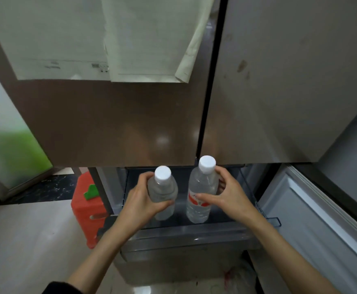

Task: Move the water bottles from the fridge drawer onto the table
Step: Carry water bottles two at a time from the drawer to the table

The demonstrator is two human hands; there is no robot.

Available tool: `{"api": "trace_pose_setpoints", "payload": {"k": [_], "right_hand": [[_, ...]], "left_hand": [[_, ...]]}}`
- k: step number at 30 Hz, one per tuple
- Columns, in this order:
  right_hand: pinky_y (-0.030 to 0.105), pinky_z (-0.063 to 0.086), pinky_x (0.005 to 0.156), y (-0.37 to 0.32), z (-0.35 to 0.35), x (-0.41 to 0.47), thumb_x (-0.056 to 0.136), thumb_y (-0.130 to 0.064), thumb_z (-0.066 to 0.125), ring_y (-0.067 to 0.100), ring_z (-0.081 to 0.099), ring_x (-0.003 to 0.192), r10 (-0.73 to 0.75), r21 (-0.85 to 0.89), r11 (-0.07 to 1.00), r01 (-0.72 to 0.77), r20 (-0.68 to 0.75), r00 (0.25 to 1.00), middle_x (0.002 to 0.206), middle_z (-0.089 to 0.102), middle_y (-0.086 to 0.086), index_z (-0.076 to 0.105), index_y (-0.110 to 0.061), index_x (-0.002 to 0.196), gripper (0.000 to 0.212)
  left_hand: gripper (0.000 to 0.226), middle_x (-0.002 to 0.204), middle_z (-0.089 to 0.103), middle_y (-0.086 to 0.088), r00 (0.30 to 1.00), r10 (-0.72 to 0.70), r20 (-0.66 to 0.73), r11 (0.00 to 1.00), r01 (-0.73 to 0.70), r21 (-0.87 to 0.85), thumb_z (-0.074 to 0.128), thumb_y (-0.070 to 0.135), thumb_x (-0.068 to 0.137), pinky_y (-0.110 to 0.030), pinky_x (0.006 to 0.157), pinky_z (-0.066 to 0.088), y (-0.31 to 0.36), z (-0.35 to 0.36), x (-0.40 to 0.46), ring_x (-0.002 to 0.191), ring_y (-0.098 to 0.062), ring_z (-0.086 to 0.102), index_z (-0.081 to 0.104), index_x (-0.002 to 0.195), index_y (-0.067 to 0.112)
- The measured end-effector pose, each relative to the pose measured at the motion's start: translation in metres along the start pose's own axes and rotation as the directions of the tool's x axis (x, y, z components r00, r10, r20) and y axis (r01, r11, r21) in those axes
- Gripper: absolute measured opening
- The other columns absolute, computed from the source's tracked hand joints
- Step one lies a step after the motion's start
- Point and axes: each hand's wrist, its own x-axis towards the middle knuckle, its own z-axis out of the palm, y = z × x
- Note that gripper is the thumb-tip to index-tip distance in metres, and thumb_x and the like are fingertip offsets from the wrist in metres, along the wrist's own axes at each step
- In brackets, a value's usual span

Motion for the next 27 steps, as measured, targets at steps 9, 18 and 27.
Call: {"api": "trace_pose_setpoints", "payload": {"k": [9,18,27], "right_hand": [[0.035,0.051,0.091,-0.076,-0.030,-0.049,0.056,-0.042,0.073,0.014,0.061,0.109,-0.194,0.311,0.932,0.187,-0.010,0.981,0.119,0.061,-0.002,0.047,-0.025,0.121,0.072],[0.022,0.052,0.067,-0.050,0.023,-0.121,0.086,-0.026,0.059,0.014,0.066,0.087,-0.131,0.351,0.935,0.055,0.198,0.971,0.101,0.065,0.006,0.052,-0.013,0.120,0.037],[0.013,0.052,0.059,-0.101,0.133,-0.187,0.086,-0.026,0.060,0.005,0.066,0.078,-0.282,0.343,0.932,0.116,0.486,0.827,0.096,0.065,-0.005,0.052,-0.025,0.109,0.024]], "left_hand": [[0.058,0.104,0.053,0.013,0.900,-0.035,-0.435,0.890,-0.170,-0.423,0.058,0.039,0.072,-0.009,0.068,0.051,0.095,-0.042,-0.045,0.086,0.008,0.060,0.031,0.121,0.025],[0.031,0.097,0.062,-0.002,0.782,-0.383,-0.491,0.862,0.112,-0.494,0.049,0.040,0.090,-0.017,0.056,0.051,0.077,-0.027,-0.168,0.077,-0.011,0.064,0.045,0.116,0.024],[0.034,0.103,0.060,-0.001,0.574,-0.438,-0.692,0.897,0.225,-0.381,0.054,0.040,0.089,-0.033,0.081,0.051,0.060,-0.107,-0.309,0.090,-0.014,0.061,0.047,0.116,0.020]]}}
